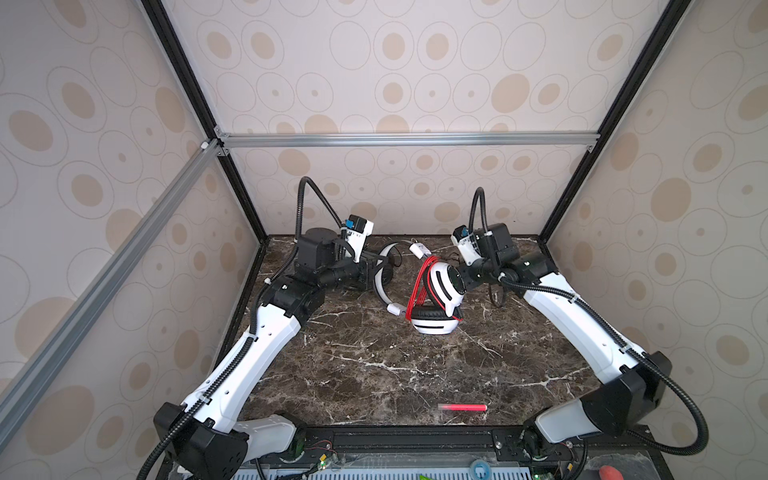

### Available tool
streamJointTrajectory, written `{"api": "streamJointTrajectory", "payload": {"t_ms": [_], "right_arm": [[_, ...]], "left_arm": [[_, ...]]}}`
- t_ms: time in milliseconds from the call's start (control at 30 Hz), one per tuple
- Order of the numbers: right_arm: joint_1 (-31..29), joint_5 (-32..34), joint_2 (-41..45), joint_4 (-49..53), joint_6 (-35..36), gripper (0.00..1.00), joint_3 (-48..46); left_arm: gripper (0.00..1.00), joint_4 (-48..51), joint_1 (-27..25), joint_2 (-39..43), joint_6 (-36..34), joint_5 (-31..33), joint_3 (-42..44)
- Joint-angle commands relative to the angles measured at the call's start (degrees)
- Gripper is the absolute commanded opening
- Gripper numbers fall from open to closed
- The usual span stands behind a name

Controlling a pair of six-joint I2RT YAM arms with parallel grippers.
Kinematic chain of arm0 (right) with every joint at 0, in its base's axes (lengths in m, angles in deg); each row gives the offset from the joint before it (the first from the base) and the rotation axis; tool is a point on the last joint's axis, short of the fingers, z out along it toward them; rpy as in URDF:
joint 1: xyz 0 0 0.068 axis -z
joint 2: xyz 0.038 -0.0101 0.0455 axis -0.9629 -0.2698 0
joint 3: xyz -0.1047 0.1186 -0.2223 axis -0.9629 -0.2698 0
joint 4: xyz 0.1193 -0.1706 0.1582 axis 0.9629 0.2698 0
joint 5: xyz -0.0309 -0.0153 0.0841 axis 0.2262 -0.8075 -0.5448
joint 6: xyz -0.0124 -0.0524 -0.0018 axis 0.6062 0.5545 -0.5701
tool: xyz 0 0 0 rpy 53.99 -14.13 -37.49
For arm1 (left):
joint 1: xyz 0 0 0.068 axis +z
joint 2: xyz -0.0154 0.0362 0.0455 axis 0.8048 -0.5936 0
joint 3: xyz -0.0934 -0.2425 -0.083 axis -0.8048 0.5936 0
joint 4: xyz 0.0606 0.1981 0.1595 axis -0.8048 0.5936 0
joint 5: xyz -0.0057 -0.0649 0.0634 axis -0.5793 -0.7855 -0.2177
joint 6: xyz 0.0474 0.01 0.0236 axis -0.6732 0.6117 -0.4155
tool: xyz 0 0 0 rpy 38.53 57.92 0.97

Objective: Wrap the headphones

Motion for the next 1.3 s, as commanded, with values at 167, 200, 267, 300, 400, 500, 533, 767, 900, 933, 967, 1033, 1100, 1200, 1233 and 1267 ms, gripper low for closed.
{"api": "streamJointTrajectory", "payload": {"t_ms": [167,200,267,300,400,500,533,767,900,933,967,1033,1100,1200,1233,1267], "right_arm": [[-0.53,-15.51,11.06,-29.08,-3.38,0.00,-19.77],[-0.68,-16.47,11.78,-31.26,-3.96,0.00,-21.25],[-1.19,-17.47,13.44,-35.77,-5.52,0.00,-24.10],[-1.25,-17.99,13.87,-37.36,-6.33,0.00,-24.92],[-1.35,-19.64,14.59,-41.75,-9.70,0.00,-26.29],[-1.37,-21.12,14.53,-47.68,-14.51,0.00,-27.94],[-1.29,-22.00,14.23,-49.61,-16.47,0.00,-28.31],[-1.45,-23.65,12.25,-55.13,-22.68,0.00,-30.81],[-1.97,-23.17,12.22,-55.48,-23.48,0.00,-31.32],[-2.00,-22.94,12.03,-55.96,-24.17,0.00,-31.58],[-2.05,-22.88,11.77,-56.62,-24.71,0.00,-31.77],[-2.44,-22.24,11.37,-57.22,-25.67,0.00,-31.93],[-2.60,-20.81,11.20,-57.46,-26.64,0.00,-32.26],[-2.82,-18.77,11.26,-56.78,-27.51,0.00,-32.71],[-2.95,-18.42,11.29,-56.40,-27.60,0.00,-32.70],[-3.00,-18.04,11.28,-56.12,-27.56,0.00,-32.76]], "left_arm": [[0.00,-16.71,-0.11,-2.04,13.97,-4.83,-6.91],[0.00,-18.20,-0.13,-2.47,15.27,-4.82,-7.31],[0.00,-21.93,-0.12,-3.19,18.18,-4.75,-7.78],[0.00,-23.14,-0.27,-3.36,19.09,-4.38,-8.00],[0.00,-26.00,-0.27,-3.88,21.38,-2.63,-8.82],[0.00,-29.13,-0.65,-4.14,24.16,0.77,-8.71],[0.00,-30.63,-0.90,-4.03,25.24,2.56,-8.17],[0.00,-35.68,-2.34,-2.57,31.72,18.08,-3.67],[0.00,-34.79,-3.71,-4.22,33.31,23.57,-6.05],[0.00,-33.74,-4.08,-4.74,33.46,24.79,-7.04],[0.00,-32.47,-4.51,-5.24,33.70,26.35,-8.09],[0.00,-30.67,-5.17,-5.93,34.30,29.26,-9.18],[0.00,-29.15,-5.58,-6.57,35.07,32.42,-9.87],[0.00,-27.26,-5.78,-8.00,36.73,36.53,-10.85],[0.00,-26.75,-5.90,-8.65,37.19,37.80,-11.31],[0.00,-25.76,-5.90,-9.46,37.62,38.95,-12.05]]}}
